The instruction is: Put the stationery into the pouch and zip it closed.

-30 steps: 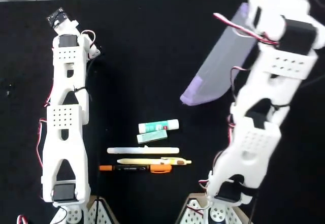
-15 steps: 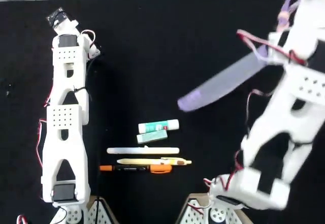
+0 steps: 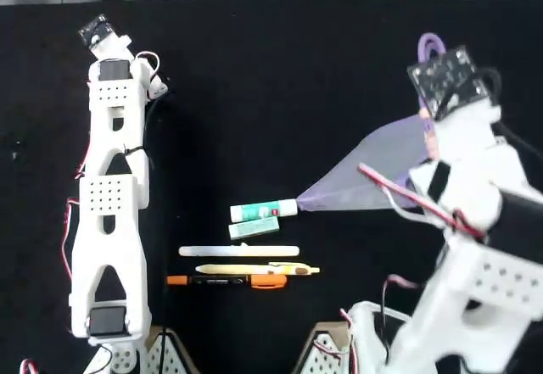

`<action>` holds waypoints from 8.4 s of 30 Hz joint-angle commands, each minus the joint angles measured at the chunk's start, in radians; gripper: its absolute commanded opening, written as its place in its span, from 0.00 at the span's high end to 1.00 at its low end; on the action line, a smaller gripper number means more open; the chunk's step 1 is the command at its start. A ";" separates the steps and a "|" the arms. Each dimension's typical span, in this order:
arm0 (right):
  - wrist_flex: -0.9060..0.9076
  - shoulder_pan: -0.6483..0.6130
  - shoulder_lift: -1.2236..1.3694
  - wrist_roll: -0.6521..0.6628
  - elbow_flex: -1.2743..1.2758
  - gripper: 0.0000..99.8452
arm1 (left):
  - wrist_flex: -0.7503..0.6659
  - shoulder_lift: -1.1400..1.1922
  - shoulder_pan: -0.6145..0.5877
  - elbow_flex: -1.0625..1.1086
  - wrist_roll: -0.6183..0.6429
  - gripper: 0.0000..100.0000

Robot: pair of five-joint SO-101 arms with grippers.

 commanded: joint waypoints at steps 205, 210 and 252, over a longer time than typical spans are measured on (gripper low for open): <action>-0.626 -0.644 0.050 -0.684 0.047 0.99 | 0.000 0.014 -0.062 0.012 -0.011 0.97; -0.634 -0.606 0.130 -0.683 0.047 0.99 | 0.038 0.008 -0.001 0.008 -0.077 0.97; -0.836 0.124 0.762 -0.569 -0.332 0.99 | 0.281 0.086 0.151 -0.269 -0.238 0.97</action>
